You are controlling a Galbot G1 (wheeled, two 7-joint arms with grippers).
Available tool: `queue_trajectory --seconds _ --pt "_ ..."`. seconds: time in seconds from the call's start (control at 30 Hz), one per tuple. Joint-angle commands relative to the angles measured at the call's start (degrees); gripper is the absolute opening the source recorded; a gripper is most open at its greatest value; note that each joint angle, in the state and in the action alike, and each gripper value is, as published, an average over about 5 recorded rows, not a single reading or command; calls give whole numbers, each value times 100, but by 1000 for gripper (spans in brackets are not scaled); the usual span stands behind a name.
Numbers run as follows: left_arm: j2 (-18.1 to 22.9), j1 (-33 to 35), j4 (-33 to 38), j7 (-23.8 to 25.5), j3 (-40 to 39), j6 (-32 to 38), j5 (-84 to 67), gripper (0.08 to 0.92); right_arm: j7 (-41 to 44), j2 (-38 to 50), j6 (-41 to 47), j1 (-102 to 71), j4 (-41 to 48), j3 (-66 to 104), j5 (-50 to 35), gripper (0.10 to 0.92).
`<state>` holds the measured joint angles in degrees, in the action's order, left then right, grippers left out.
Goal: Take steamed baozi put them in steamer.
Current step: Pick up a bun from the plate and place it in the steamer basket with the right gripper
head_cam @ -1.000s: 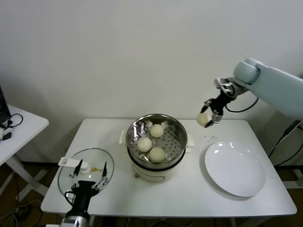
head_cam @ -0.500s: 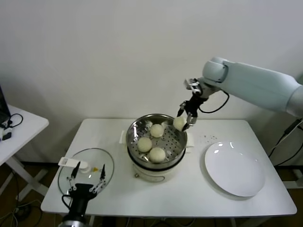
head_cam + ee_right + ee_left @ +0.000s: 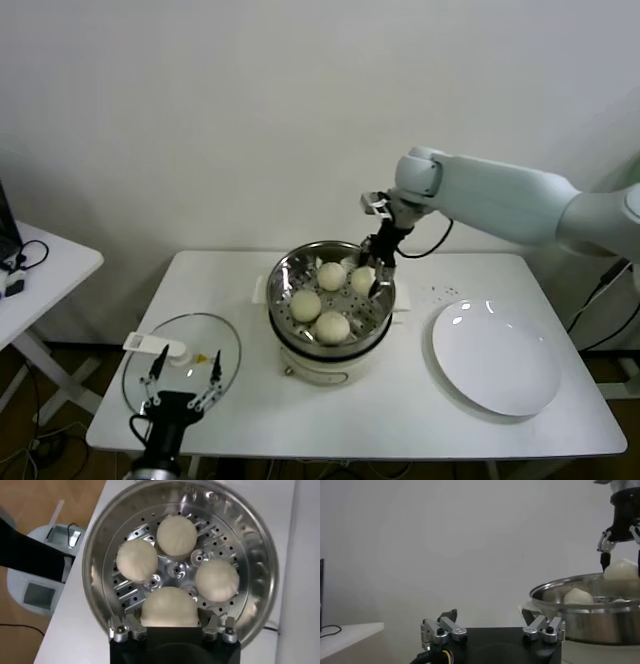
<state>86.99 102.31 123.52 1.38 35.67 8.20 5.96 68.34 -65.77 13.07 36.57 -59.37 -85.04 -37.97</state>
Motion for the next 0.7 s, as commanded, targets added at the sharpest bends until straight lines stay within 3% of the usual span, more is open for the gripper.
queue_trajectory --seconds 0.03,0.7 --pt "-21 12 -23 7 25 -3 -19 823 -26 -158 19 -457 225 39 228 746" --pt "-18 -42 -93 8 20 -7 -49 823 -11 -342 -100 -705 652 171 532 746"
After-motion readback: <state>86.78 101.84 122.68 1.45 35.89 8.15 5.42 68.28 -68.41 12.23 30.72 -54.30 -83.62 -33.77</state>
